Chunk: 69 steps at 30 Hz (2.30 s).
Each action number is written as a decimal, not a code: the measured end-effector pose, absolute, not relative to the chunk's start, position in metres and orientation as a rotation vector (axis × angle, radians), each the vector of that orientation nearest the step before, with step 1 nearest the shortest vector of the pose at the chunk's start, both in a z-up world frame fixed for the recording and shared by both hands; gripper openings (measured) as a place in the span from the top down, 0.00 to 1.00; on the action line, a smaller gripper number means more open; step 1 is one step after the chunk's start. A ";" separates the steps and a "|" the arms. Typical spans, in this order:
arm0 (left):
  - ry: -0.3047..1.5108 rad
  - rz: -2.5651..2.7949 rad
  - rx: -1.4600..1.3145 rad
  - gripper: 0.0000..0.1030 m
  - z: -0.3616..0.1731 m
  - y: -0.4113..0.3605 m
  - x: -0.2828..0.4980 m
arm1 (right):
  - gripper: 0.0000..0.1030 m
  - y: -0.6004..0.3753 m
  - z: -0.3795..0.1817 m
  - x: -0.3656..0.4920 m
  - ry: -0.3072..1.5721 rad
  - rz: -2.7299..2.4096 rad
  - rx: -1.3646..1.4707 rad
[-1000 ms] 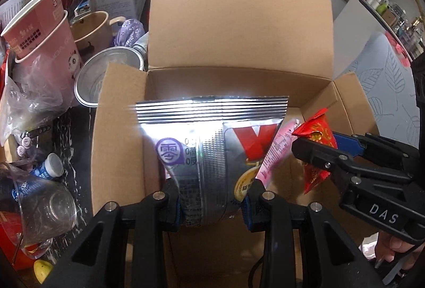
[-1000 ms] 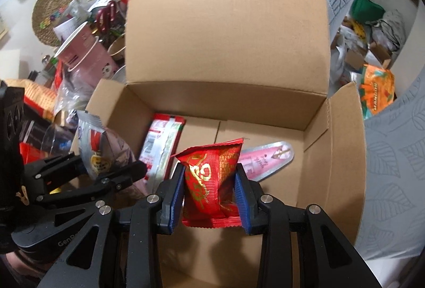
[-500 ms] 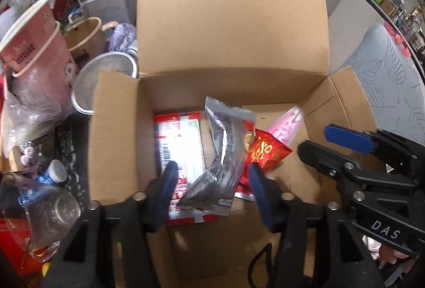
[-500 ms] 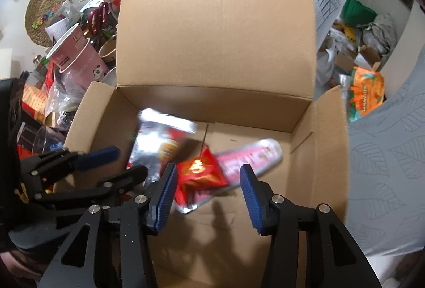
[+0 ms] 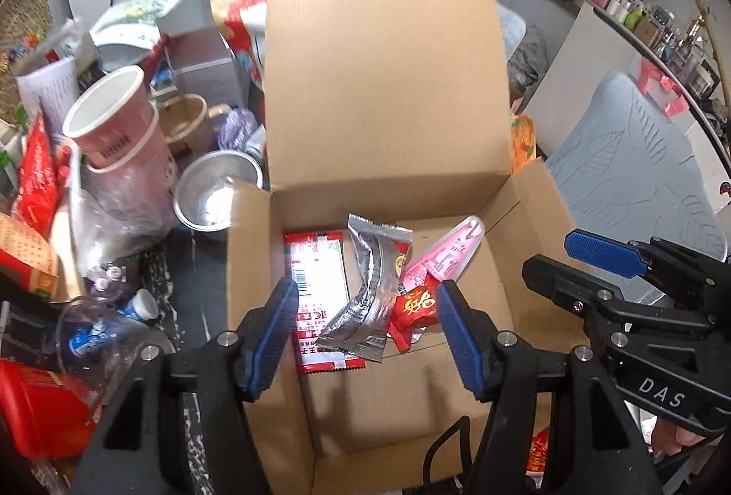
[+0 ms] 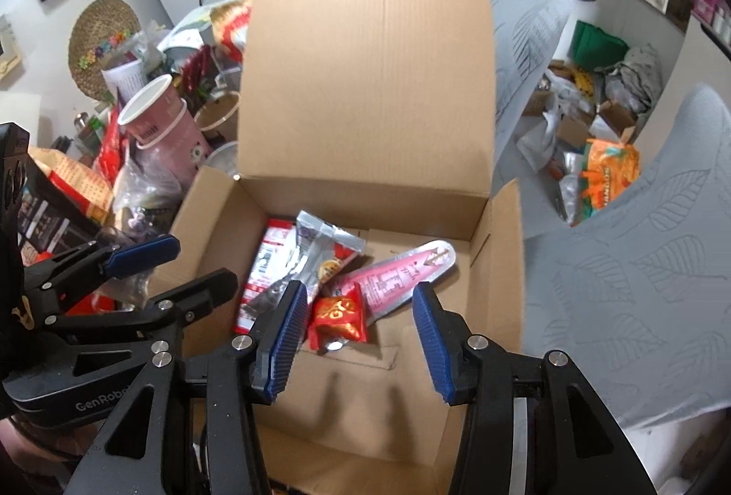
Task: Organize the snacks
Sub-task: 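Move both tools back from the box toward the remaining snacks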
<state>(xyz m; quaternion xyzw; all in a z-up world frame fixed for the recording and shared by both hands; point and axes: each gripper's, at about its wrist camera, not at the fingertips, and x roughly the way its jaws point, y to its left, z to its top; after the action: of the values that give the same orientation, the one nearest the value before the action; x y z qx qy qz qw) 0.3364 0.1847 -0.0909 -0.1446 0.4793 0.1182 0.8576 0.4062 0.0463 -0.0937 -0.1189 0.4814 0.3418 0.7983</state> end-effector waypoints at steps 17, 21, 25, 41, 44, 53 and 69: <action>0.783 0.254 -0.212 0.40 0.014 0.155 0.275 | 0.45 0.008 -0.001 0.336 0.826 0.712 -0.212; 0.710 0.238 -0.198 0.40 0.038 0.146 0.254 | 0.43 -0.004 0.022 0.313 0.772 0.704 -0.198; 0.651 0.229 -0.186 0.40 0.060 0.137 0.232 | 0.39 -0.015 0.042 0.290 0.715 0.699 -0.186; 0.523 0.222 -0.092 0.05 0.100 0.096 0.145 | 0.29 -0.061 0.080 0.194 0.610 0.663 -0.147; 0.535 0.192 -0.093 0.05 0.099 0.090 0.133 | 0.29 -0.069 0.080 0.178 0.609 0.656 -0.138; 0.566 0.158 -0.086 0.05 0.088 0.068 0.094 | 0.25 -0.098 0.073 0.129 0.612 0.619 -0.115; 0.706 0.072 -0.100 0.05 0.036 0.032 0.052 | 0.25 -0.144 0.027 0.076 0.701 0.553 -0.070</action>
<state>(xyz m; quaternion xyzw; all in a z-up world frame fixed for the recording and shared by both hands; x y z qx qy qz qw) 0.0515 0.0316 0.0361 -0.0489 0.3456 0.0355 0.9365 0.0756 -0.1443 0.0269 -0.0340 0.3389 0.2674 0.9014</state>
